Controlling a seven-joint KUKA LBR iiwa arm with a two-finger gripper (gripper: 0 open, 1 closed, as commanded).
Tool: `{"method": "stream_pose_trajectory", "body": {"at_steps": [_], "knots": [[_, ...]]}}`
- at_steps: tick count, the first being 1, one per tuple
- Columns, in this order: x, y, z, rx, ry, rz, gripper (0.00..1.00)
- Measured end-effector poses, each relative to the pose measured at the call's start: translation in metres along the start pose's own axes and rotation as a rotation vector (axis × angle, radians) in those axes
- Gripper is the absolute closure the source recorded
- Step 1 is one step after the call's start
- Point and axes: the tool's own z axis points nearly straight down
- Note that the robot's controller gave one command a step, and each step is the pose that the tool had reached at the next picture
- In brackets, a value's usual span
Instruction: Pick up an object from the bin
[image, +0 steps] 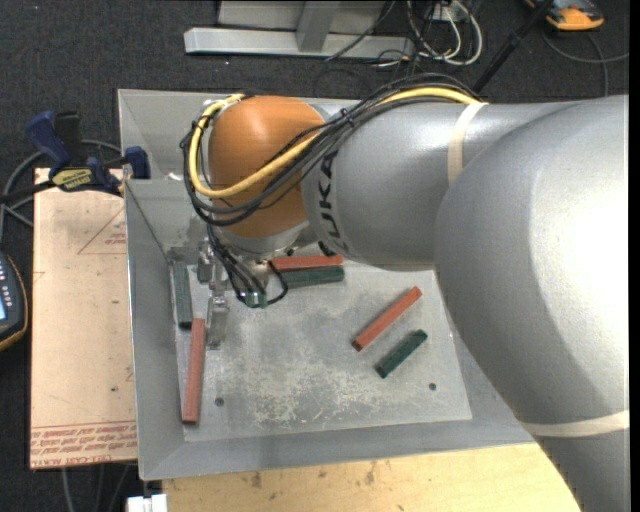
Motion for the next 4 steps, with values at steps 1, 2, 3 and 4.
{"method": "stream_pose_trajectory", "body": {"at_steps": [1,2,3,4], "knots": [[0.058,0.001,0.084,0.000,-0.007,-0.425,0.00],[0.069,-0.004,0.089,0.013,0.051,-0.427,1.00],[0.057,0.000,0.083,0.000,-0.006,-0.423,0.00],[-0.018,-0.019,0.072,0.000,-0.014,-0.303,0.00]]}}
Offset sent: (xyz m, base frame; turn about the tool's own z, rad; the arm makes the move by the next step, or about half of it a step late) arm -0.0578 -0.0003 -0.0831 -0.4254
